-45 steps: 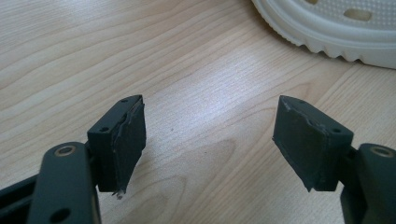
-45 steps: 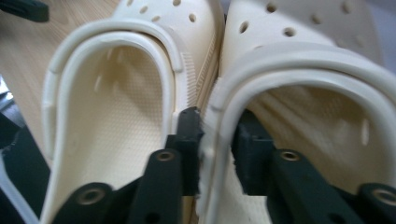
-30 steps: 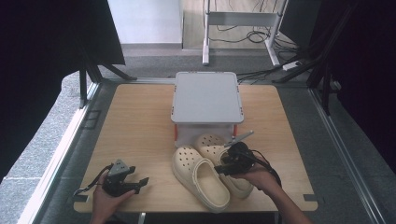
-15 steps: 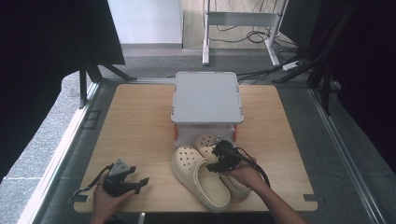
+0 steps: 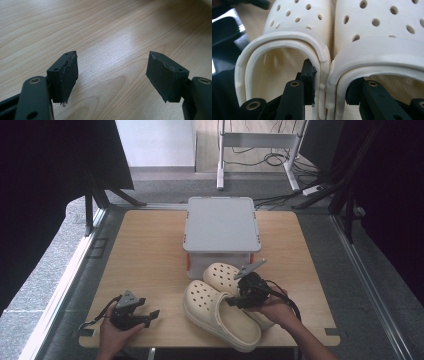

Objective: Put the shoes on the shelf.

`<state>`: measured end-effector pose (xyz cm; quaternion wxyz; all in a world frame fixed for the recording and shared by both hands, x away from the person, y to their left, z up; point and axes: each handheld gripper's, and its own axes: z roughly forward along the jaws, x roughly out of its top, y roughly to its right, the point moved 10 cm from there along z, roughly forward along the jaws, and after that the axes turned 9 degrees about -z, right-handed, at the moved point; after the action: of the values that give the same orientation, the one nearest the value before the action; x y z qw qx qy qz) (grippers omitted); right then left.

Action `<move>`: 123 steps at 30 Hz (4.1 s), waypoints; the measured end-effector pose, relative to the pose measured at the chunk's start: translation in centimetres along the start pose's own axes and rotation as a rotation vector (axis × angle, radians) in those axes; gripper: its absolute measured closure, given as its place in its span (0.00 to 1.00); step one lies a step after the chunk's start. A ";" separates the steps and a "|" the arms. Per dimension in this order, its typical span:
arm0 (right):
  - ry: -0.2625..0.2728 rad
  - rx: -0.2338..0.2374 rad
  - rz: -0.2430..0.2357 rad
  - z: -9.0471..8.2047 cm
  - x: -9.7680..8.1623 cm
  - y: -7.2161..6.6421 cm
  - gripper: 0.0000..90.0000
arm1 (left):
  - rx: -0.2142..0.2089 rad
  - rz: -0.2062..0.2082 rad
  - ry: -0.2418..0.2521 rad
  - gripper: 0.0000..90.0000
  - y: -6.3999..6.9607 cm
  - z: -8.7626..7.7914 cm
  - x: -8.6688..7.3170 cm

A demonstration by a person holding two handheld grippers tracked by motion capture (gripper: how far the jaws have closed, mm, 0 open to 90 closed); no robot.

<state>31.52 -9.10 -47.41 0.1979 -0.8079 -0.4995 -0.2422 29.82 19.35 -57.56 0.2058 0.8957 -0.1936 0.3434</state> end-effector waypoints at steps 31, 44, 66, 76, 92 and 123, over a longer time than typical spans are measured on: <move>0.169 -0.022 -0.073 -10.4 8.3 0.6 0.75 | -0.006 0.002 -0.013 0.29 0.0 0.3 -0.1; 0.172 -0.039 -0.026 -10.0 9.9 3.6 0.75 | -0.005 0.000 -0.008 0.29 0.0 0.2 -0.1; 0.188 -0.142 0.113 -9.4 13.7 10.7 0.75 | -0.010 -0.002 -0.005 0.29 0.0 0.1 0.0; 0.182 -0.207 0.207 -8.0 15.4 13.5 0.75 | -0.013 0.000 -0.006 0.29 0.0 0.1 0.0; 0.180 -0.368 0.413 -5.4 18.1 16.8 0.75 | -0.024 0.003 0.003 0.29 0.0 0.1 0.2; 0.204 -0.608 0.666 -2.6 19.9 18.9 0.74 | -0.035 -0.003 0.024 0.29 -0.2 -0.2 0.7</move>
<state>55.73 -4.42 -35.05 0.0670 -0.9178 -0.0970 -0.3792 30.29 19.42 -56.99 0.2244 0.8880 -0.1959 0.3502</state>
